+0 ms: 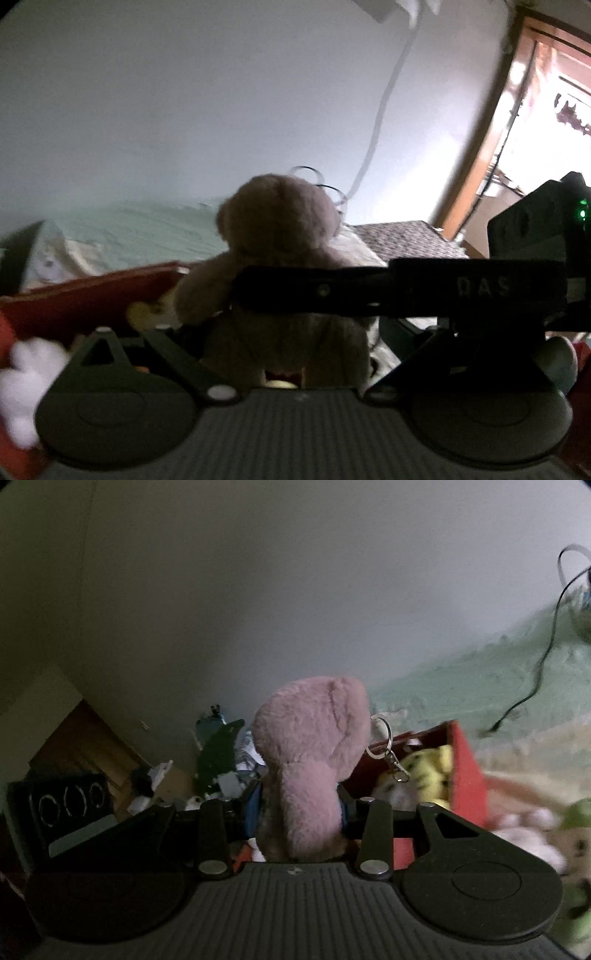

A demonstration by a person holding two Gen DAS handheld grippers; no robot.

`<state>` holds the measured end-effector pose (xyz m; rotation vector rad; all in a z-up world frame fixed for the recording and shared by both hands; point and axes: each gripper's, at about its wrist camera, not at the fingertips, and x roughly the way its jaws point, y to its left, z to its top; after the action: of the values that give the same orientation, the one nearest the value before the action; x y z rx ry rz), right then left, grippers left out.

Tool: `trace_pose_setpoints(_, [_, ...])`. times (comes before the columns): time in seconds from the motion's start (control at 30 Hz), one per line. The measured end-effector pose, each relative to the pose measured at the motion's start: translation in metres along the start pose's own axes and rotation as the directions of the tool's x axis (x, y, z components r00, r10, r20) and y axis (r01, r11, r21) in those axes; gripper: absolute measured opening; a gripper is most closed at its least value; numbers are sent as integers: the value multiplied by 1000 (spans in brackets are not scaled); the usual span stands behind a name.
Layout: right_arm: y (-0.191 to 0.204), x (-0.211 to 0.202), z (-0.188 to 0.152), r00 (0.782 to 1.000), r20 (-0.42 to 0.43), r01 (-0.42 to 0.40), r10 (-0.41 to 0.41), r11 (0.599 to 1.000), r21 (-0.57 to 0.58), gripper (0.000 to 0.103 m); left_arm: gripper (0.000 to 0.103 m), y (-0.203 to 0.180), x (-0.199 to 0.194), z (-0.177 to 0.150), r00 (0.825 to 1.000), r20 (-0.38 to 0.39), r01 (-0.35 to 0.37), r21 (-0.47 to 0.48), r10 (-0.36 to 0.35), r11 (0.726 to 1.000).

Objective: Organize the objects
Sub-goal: 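Carry the mauve teddy bear with the right gripper over the red box, then lower the teddy bear into the red box and open the right gripper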

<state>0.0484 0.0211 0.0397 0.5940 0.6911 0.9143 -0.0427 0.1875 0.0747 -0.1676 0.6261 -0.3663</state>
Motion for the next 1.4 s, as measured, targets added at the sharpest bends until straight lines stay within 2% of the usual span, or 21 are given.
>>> trace_pose_setpoints(0.17, [5, 47, -5, 1000, -23, -2, 3, 999, 47, 42, 92, 37, -8, 3, 997, -1, -75, -30, 75, 997])
trace_pose_setpoints(0.33, [-3, 81, -12, 998, -61, 28, -21, 994, 108, 42, 92, 72, -3, -4, 993, -39, -113, -74, 111, 991])
trace_pose_setpoints(0.53, [-2, 98, -24, 985, -120, 135, -125, 988, 78, 42, 90, 103, 19, -17, 988, -117, -113, -137, 97, 984])
trace_pose_setpoints(0.73, [-11, 112, -29, 966, -186, 200, -181, 976, 88, 44, 89, 120, 36, -31, 980, -174, -120, -163, 91, 979])
trace_pose_setpoints(0.9, [-8, 112, -31, 959, -187, 223, -212, 974, 38, 44, 89, 119, 47, -38, 975, -204, -122, -151, 90, 981])
trace_pose_setpoints(1.03, [-13, 106, -29, 962, -176, 221, -207, 973, 64, 45, 91, 126, 52, -45, 971, -229, -113, -185, 69, 976])
trace_pose_setpoints(1.17, [-19, 90, -25, 971, -109, 224, -214, 971, 88, 54, 91, 122, 51, -46, 969, -232, -125, -163, 85, 979])
trace_pose_setpoints(1.27, [-22, 83, -21, 974, -73, 221, -214, 971, 97, 50, 91, 120, 51, -46, 966, -237, -145, -152, 106, 978])
trace_pose_setpoints(1.33, [-21, 84, -22, 972, -76, 230, -224, 970, 75, 44, 91, 120, 50, -47, 968, -237, -122, -165, 81, 979])
trace_pose_setpoints(1.4, [-20, 88, -24, 973, -86, 221, -214, 972, 77, 41, 91, 115, 50, -48, 967, -239, -126, -152, 88, 980])
